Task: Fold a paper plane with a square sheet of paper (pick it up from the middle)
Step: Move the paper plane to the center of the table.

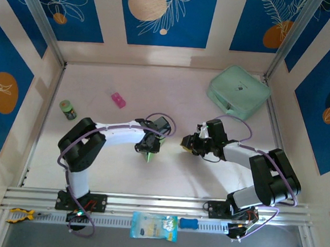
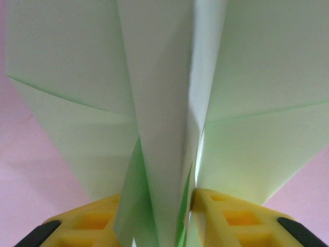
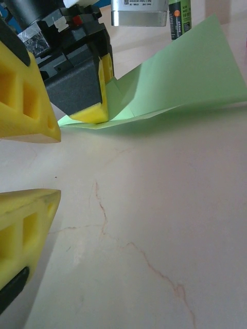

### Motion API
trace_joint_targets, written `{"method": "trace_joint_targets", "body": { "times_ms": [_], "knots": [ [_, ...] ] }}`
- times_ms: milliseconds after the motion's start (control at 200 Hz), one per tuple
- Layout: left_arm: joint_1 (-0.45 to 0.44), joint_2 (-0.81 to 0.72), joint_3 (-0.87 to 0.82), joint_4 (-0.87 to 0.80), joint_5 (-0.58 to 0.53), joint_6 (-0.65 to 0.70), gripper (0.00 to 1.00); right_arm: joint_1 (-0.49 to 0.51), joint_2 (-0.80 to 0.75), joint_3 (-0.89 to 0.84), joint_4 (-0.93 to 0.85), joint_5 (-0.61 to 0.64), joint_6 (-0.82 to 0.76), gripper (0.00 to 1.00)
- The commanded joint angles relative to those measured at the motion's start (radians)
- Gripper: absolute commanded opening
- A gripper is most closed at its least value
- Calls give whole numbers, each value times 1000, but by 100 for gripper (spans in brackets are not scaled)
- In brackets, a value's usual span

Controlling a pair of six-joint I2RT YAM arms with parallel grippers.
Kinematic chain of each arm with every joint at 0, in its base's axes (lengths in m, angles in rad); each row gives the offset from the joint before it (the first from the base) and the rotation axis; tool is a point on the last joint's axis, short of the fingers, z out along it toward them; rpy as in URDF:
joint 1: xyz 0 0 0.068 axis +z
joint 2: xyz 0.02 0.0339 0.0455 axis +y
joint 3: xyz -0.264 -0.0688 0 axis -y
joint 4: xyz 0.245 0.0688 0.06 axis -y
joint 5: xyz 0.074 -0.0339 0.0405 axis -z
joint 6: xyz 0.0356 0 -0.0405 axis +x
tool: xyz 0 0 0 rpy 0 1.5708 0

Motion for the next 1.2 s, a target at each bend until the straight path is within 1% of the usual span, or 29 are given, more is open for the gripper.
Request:
{"method": "trace_joint_targets", "body": {
  "times_ms": [0, 90, 450, 590, 735, 875, 1065, 1195],
  "knots": [
    [-22, 65, -17, -93, 1, -43, 36, -8, -4, -17, 20, -39, -12, 30],
    [-28, 67, -6, -101, -5, -49, 38, -14, -4, -20, 25, -45, -13, 30],
    [-40, 44, 42, -135, -32, -58, 38, -34, -37, -35, 16, -55, -16, 30],
    [-41, 10, 54, -141, -41, -63, 39, -37, -60, -25, -17, -44, -24, 30],
    [-41, -23, 56, -145, -48, -64, 43, -38, -92, -3, -76, -24, -42, 31],
    [-40, -64, 50, -137, -48, -64, 48, -42, -143, 32, -169, 23, -72, 31],
    [-41, -131, 36, -127, -54, -53, 51, -55, -235, 79, -296, 110, -116, 33],
    [-37, -197, 14, -120, -83, -35, 52, -65, -301, 110, -374, 204, -146, 35]
  ]
}}
